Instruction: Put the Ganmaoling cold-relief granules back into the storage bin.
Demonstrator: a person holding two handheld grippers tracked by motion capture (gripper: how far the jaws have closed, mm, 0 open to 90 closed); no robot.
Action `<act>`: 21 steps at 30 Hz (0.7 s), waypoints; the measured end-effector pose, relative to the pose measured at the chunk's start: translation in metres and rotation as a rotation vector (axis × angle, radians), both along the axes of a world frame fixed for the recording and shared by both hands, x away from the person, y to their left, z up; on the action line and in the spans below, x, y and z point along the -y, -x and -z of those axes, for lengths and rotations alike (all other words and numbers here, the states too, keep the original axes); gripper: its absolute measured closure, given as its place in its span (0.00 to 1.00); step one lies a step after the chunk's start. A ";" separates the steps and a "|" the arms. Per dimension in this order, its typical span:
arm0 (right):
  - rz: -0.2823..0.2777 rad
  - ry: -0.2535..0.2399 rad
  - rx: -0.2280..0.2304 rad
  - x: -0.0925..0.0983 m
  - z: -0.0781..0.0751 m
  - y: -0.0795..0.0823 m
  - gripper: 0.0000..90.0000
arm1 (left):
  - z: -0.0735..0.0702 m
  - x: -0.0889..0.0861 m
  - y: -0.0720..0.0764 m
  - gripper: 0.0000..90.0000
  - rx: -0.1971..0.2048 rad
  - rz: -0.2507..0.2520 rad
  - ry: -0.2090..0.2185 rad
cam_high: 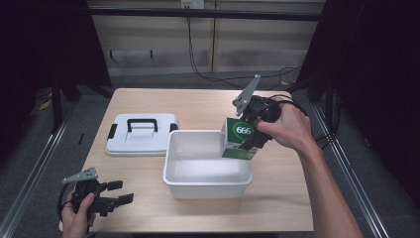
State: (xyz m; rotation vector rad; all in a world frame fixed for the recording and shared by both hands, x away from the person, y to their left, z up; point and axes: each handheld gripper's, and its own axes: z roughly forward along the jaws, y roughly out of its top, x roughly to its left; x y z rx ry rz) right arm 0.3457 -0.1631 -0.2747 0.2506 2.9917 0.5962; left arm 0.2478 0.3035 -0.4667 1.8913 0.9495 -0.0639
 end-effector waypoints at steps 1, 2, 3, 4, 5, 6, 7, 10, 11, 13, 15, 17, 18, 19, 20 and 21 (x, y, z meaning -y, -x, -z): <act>-0.007 0.006 -0.004 -0.002 0.002 -0.001 0.18 | 0.000 0.000 0.000 0.18 0.001 -0.003 -0.001; -0.010 0.014 -0.005 -0.004 0.005 -0.002 0.18 | 0.000 0.000 0.000 0.18 0.001 -0.005 -0.001; -0.012 0.025 -0.008 -0.006 0.007 -0.004 0.18 | 0.000 -0.001 0.000 0.18 0.000 -0.007 0.001; -0.007 0.039 -0.013 -0.008 0.009 -0.005 0.18 | 0.000 0.000 0.000 0.18 -0.001 -0.006 0.003; -0.010 0.049 -0.014 -0.011 0.012 -0.006 0.18 | 0.000 0.000 0.000 0.18 -0.001 -0.004 -0.001; -0.010 0.049 -0.014 -0.011 0.012 -0.006 0.18 | 0.000 0.000 0.000 0.18 -0.001 -0.004 -0.001; -0.013 0.055 -0.016 -0.013 0.014 -0.007 0.18 | 0.000 0.000 0.000 0.18 0.001 -0.001 -0.001; -0.034 0.065 -0.027 -0.022 0.023 -0.009 0.18 | 0.000 -0.001 0.000 0.18 0.001 -0.004 0.000; -0.035 0.072 -0.034 -0.023 0.025 -0.010 0.18 | 0.000 0.000 0.000 0.18 0.001 -0.002 0.002; -0.036 0.097 -0.045 -0.026 0.029 -0.011 0.18 | 0.000 -0.001 0.000 0.18 0.001 -0.003 0.002; -0.037 0.111 -0.043 -0.028 0.033 -0.011 0.18 | 0.000 -0.001 0.000 0.18 0.001 -0.004 0.002; -0.034 0.117 -0.050 -0.029 0.034 -0.011 0.18 | 0.000 -0.001 0.000 0.18 0.001 -0.004 0.002; -0.025 0.132 -0.063 -0.031 0.038 -0.011 0.18 | 0.000 0.000 0.000 0.18 0.001 -0.001 -0.001; -0.022 0.135 -0.066 -0.031 0.041 -0.011 0.18 | 0.000 0.000 0.000 0.18 0.001 0.000 0.001; -0.031 0.139 -0.067 -0.032 0.044 -0.012 0.18 | 0.000 0.000 0.000 0.18 0.002 -0.001 0.001; -0.035 0.143 -0.068 -0.033 0.047 -0.013 0.18 | 0.000 0.000 0.000 0.18 0.003 -0.002 -0.002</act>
